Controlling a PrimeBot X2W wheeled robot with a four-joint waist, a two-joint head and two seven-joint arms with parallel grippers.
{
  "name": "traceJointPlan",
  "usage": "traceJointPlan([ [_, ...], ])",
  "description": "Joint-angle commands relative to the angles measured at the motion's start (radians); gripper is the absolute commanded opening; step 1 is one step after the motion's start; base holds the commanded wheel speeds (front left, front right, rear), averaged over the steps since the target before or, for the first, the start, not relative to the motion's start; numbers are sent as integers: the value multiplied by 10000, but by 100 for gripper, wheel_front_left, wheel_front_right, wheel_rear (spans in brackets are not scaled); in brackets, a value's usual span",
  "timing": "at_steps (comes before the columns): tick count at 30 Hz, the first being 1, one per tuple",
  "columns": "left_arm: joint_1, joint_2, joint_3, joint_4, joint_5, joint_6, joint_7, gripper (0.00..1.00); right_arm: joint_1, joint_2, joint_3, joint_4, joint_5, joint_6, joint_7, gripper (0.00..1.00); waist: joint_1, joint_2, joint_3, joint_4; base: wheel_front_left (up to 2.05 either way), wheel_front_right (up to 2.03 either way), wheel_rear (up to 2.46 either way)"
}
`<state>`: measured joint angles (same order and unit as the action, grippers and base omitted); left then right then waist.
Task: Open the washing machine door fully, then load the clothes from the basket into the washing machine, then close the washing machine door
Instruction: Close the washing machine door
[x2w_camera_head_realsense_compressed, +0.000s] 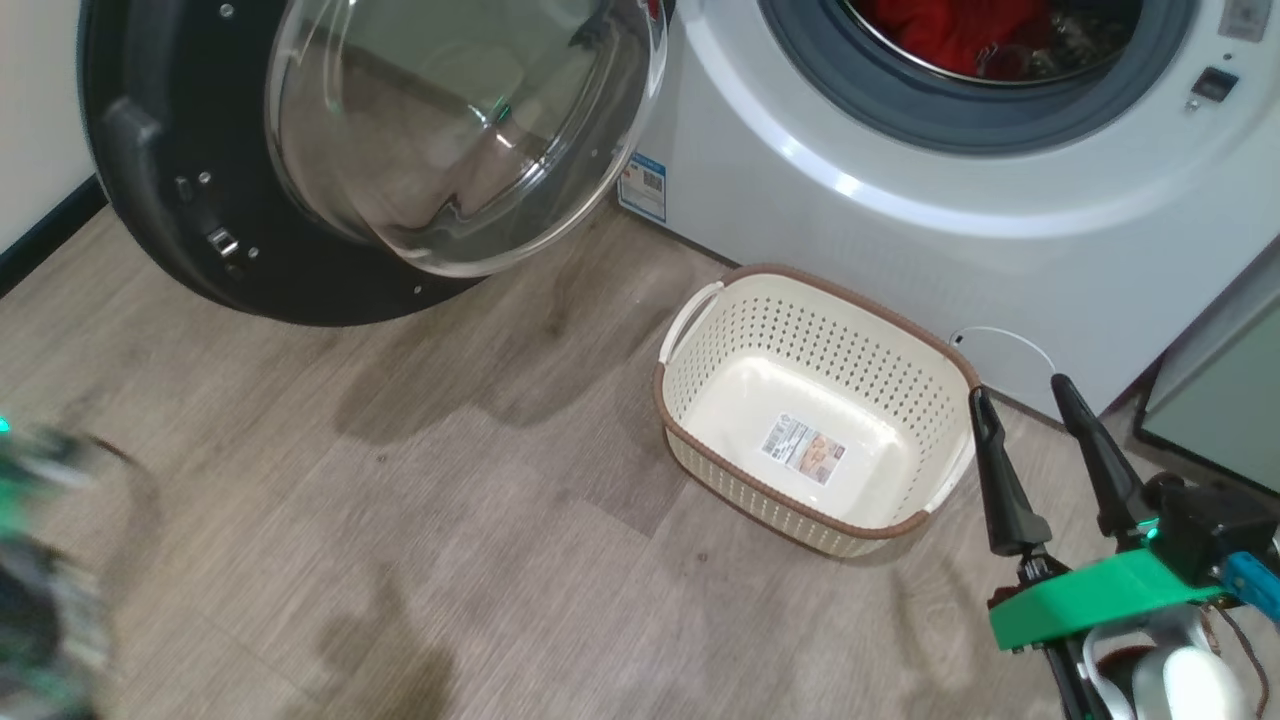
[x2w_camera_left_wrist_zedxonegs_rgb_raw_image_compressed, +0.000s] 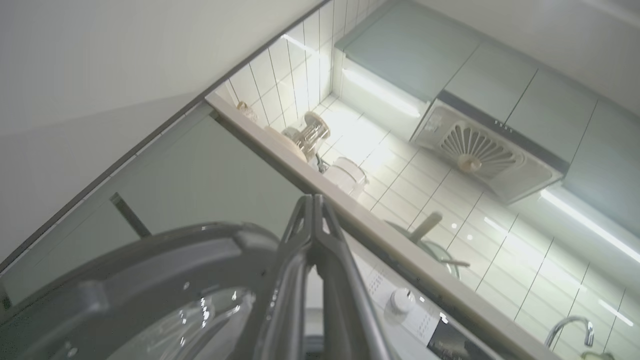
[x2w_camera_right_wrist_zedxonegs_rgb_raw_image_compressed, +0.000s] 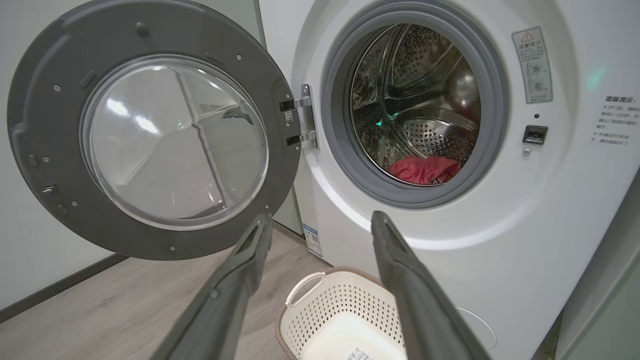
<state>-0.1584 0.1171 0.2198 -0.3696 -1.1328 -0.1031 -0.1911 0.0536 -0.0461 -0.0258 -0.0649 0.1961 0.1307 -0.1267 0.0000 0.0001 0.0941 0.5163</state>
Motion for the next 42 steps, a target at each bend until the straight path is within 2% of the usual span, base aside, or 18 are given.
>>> traceJointPlan([
  [1, -956, 590, 833, -32, -951, -64, 291, 0, -304, -41, 199, -439, -125, 0, 59, 100, 0, -1, 87, 4, 0, 0, 0],
  [4, -2246, 1520, 1993, 1335, -2884, 107, 980, 0, -426, -41, 256, -591, -298, 0, 170, 100, 0, -1, 295, -90, 0, 0, 0],
  [9, -3958, 3023, 3130, 4712, -4405, 506, 1776, 0, -659, -41, 255, -799, -524, 0, 354, 100, 0, -1, 699, -416, 0, 0, 0],
  [13, -4892, 3887, 3323, 7184, -4809, 537, 2262, 0, -818, -41, 251, -952, -661, 0, 484, 100, 0, -1, 1005, -720, 0, 0, 0],
  [18, -5514, 4666, 3101, 9282, -4685, 514, 2715, 0, -1023, -41, 265, -1183, -887, 0, 686, 100, 0, -1, 1422, -1070, 0, 0, 0],
  [22, -5899, 4870, 2719, 10325, -4650, 460, 3291, 0, -1171, -41, 269, -1387, -1044, 0, 855, 100, 0, -1, 1773, -1249, 0, 0, 0],
  [26, -6259, 4838, 2305, 10982, -4618, 354, 3843, 0, -1347, -46, 342, -1536, -1178, 0, 993, 100, 0, -1, 2033, -1398, 0, 0, 0],
  [42, -6796, 4930, 1701, 12241, -4860, -150, 5807, 0, -1429, -73, 390, -1583, -1233, 0, 1073, 100, 0, -1, 2190, -1557, 0, 0, 0],
])
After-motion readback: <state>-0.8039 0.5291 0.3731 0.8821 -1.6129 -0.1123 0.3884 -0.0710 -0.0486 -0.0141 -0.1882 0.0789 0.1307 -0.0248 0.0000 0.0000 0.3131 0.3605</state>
